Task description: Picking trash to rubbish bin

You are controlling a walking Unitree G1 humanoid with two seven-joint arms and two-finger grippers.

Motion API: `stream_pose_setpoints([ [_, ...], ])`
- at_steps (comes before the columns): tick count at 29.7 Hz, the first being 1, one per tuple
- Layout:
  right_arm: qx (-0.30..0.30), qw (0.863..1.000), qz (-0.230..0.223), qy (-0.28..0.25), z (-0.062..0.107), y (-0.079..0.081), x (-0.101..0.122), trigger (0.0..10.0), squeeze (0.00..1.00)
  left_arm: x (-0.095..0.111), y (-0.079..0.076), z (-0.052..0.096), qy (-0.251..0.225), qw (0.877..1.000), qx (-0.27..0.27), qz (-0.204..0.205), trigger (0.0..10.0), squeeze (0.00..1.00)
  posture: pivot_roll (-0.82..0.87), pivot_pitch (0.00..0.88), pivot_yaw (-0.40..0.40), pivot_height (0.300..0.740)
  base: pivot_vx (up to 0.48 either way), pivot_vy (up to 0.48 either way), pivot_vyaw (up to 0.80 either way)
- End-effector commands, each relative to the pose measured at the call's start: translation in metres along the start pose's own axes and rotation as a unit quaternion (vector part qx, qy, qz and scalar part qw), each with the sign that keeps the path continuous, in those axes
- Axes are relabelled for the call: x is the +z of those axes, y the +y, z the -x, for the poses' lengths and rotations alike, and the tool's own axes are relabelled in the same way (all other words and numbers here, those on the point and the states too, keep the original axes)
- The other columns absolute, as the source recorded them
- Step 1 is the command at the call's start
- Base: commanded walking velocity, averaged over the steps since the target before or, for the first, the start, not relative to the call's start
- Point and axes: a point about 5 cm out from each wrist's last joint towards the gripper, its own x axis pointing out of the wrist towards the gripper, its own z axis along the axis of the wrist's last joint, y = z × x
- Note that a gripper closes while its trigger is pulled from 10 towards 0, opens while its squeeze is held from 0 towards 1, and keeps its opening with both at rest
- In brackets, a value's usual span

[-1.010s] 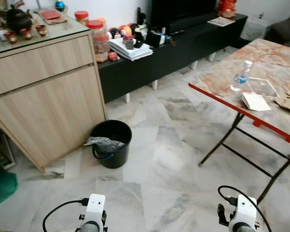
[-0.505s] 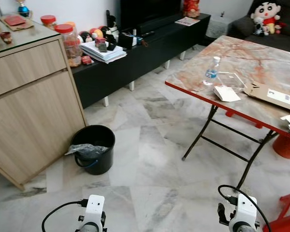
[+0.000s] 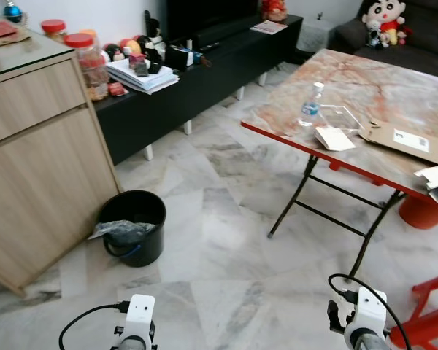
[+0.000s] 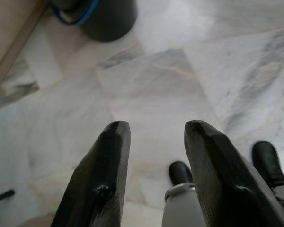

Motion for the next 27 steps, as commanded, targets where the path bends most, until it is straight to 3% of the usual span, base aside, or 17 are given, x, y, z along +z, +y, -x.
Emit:
stream_pose_setpoints([
  [1,-0.009,1.000,0.000,-0.003,-0.0001,-0.0064,0.0024,10.0,0.00,-0.0035,-0.0048,0.0011,0.010,1.000,-0.002,-0.003,10.0,0.00,-0.11,0.022,-0.081,0.740,0.000,-0.480,-0.76],
  [5,-0.009,1.000,0.002,-0.004,-0.0003,-0.0072,0.0034,10.0,0.00,-0.0037,-0.0049,0.0013,0.010,1.000,0.001,0.001,10.0,0.00,-0.11,0.022,-0.087,0.740,0.000,-0.436,-0.76],
  [27,-0.004,1.000,0.006,-0.005,-0.0013,-0.0054,0.0057,10.0,0.00,-0.0007,-0.0045,0.0004,0.006,1.000,0.004,0.021,10.0,0.00,-0.11,0.025,-0.090,0.740,0.000,0.000,-0.76],
])
